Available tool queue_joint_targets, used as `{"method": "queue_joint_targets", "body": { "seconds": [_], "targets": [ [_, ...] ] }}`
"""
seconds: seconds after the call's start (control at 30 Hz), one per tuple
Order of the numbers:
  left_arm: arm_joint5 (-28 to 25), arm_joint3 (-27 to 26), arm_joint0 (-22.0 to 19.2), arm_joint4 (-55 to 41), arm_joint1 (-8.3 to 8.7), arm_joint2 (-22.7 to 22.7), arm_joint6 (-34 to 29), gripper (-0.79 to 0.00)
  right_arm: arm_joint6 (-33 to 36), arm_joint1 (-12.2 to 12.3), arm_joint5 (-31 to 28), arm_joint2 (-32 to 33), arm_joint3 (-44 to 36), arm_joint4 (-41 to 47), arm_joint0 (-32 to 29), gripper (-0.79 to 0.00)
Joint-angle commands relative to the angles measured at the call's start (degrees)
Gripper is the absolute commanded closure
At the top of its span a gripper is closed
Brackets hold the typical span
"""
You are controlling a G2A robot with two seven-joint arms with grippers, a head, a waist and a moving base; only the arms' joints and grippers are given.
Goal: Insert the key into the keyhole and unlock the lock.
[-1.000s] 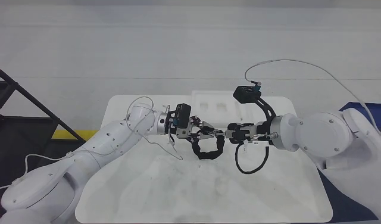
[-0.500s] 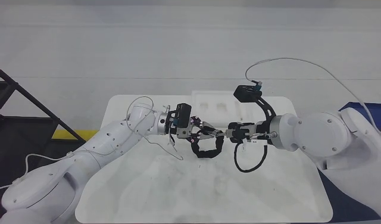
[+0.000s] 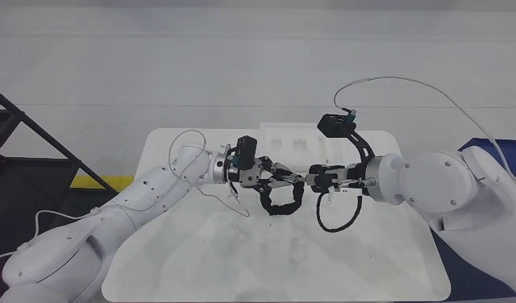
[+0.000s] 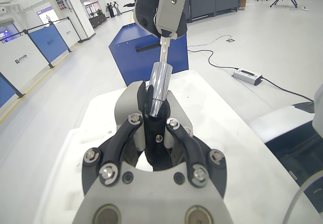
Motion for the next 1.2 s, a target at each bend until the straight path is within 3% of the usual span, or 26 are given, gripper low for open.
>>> {"method": "queue_joint_targets", "body": {
  "seconds": [0.0, 0.73, 0.77, 0.8, 1.0, 1.17],
  "targets": [
    [-0.27, 0.01, 0.05, -0.51, 0.04, -0.12, -0.27, 0.0, -0.22, -0.04, -0.03, 0.01, -0.06, -0.02, -0.05, 0.0],
    [-2.26, -1.25, 0.14, -0.2, -0.25, -1.14, -2.26, 0.0, 0.34, -1.04, -0.29, -2.25, 1.41, 0.18, 1.43, -0.009],
    [-2.48, -1.1, 0.22, -0.45, -0.3, -1.2, -2.49, 0.0, 0.43, -1.1, -0.38, -2.29, 1.63, 0.41, 1.55, -0.566],
    [-2.73, -0.92, 0.29, -0.72, -0.35, -1.27, -2.74, 0.0, 0.54, -1.15, -0.57, -2.35, 1.76, 0.54, 1.67, -0.785],
    [-4.59, -0.07, 0.79, -3.1, -0.7, -1.93, -4.6, 0.0, 0.04, -1.56, -2.98, -2.59, 2.74, 2.03, 1.97, -0.785],
    [-6.46, 2.02, 1.2, -5.5, -0.89, -2.41, -6.47, 0.0, -0.34, -1.69, -8.38, -3.27, 2.39, -0.15, 2.05, -0.785]
  ]
}}
